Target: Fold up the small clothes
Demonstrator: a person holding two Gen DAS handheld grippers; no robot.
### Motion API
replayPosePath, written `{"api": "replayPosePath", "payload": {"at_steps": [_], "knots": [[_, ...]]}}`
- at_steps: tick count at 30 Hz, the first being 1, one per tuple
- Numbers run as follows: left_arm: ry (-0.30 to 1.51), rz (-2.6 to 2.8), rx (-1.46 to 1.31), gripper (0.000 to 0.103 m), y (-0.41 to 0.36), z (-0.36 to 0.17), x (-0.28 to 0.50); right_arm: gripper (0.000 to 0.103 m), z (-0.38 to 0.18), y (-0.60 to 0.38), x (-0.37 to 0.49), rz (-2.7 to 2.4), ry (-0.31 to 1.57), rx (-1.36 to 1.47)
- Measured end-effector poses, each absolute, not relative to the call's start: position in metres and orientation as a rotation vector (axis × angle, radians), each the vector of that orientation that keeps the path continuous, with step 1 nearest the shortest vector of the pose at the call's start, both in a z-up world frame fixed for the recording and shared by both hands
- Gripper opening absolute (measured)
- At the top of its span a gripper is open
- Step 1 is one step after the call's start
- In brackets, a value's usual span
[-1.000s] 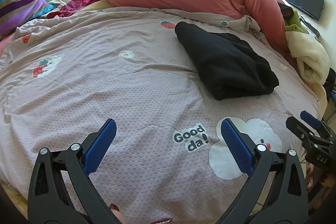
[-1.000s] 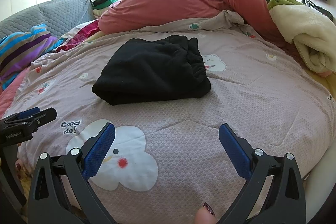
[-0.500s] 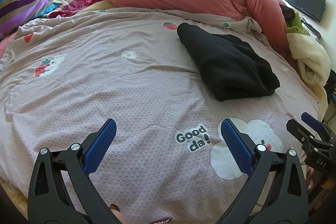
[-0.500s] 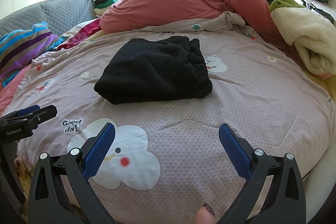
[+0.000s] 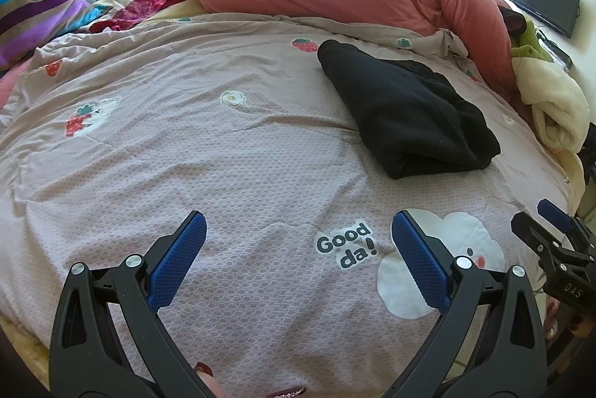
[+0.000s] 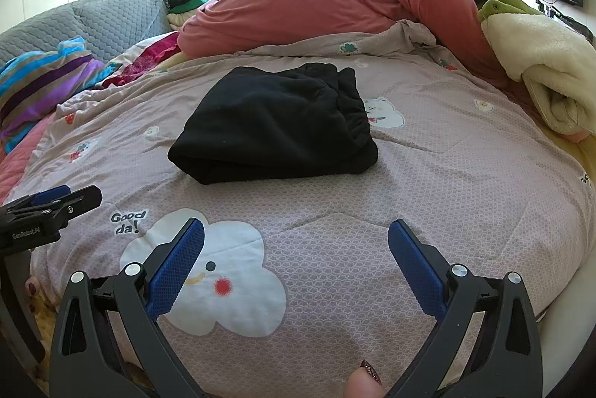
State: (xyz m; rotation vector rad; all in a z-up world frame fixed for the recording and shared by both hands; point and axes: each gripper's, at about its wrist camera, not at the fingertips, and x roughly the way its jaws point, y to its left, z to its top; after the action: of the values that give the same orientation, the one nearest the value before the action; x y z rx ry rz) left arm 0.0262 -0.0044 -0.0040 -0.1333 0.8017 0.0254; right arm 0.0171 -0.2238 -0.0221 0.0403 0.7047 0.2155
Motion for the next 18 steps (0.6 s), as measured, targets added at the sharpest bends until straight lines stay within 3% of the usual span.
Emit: {"api": "replayPosePath", "payload": {"at_steps": [18], "knots": [[0.813, 0.043, -0.13, 0.093, -0.0033, -0.0058, 0.0248, 0.098, -0.0256, -0.225, 0.0173, 0.21, 0.713, 0.041]]}}
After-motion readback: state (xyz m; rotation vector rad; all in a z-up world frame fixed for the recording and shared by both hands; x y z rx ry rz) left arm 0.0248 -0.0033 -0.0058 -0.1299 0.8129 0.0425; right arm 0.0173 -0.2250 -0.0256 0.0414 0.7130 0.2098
